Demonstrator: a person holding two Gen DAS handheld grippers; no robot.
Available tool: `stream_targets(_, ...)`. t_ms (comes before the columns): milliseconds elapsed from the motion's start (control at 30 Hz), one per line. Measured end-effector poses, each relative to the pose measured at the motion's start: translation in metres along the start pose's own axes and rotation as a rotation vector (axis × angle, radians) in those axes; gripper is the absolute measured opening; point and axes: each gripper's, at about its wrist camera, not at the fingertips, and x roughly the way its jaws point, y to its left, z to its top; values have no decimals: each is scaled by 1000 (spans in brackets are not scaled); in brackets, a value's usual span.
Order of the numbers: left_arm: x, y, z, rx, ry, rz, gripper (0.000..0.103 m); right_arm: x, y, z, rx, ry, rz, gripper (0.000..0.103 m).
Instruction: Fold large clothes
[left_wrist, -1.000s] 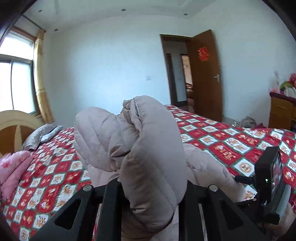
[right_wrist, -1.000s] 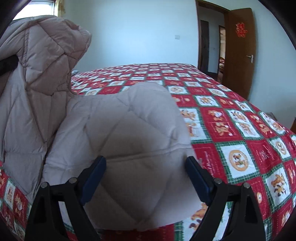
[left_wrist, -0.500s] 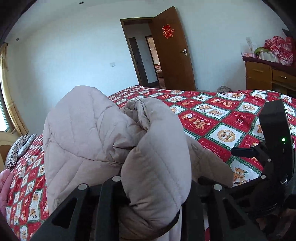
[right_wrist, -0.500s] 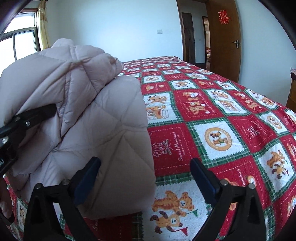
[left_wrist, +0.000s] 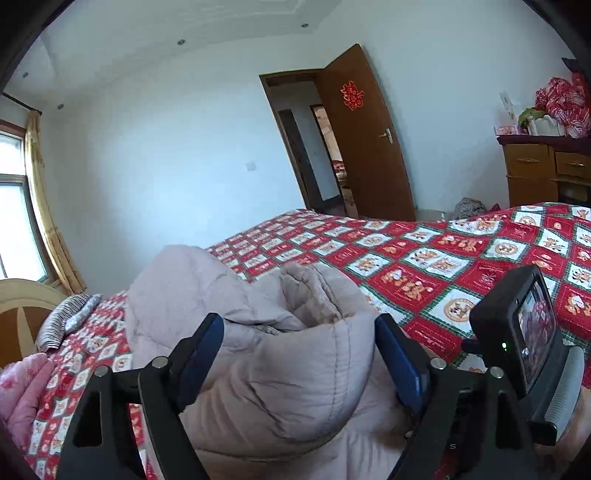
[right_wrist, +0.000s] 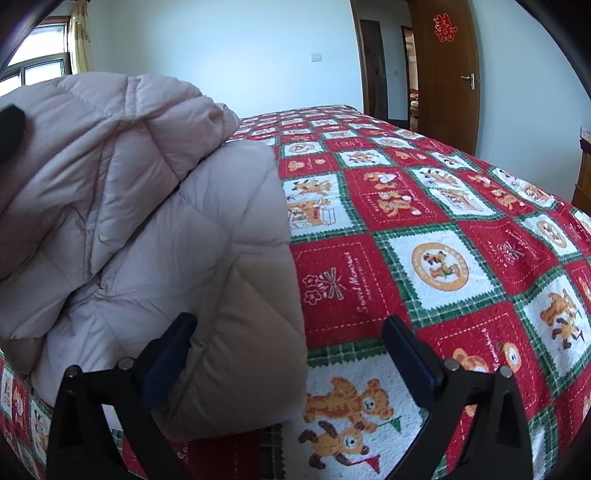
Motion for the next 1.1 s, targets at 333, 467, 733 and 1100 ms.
stream_targets(333, -6, 80, 6, -111, -49, 206, 97, 3, -2, -1, 3, 17, 12, 103)
stream_targets(467, -16, 112, 3, -279, -90, 134, 97, 6, -1, -2, 2, 24, 14, 103)
stream_targets(733, 23, 91, -11, -266, 35, -41, 97, 8, 0, -2, -7, 31, 6, 103)
stream_targets(1100, 40, 48, -33, -266, 88, -231, 33, 8, -3, -2, 12, 29, 20, 103)
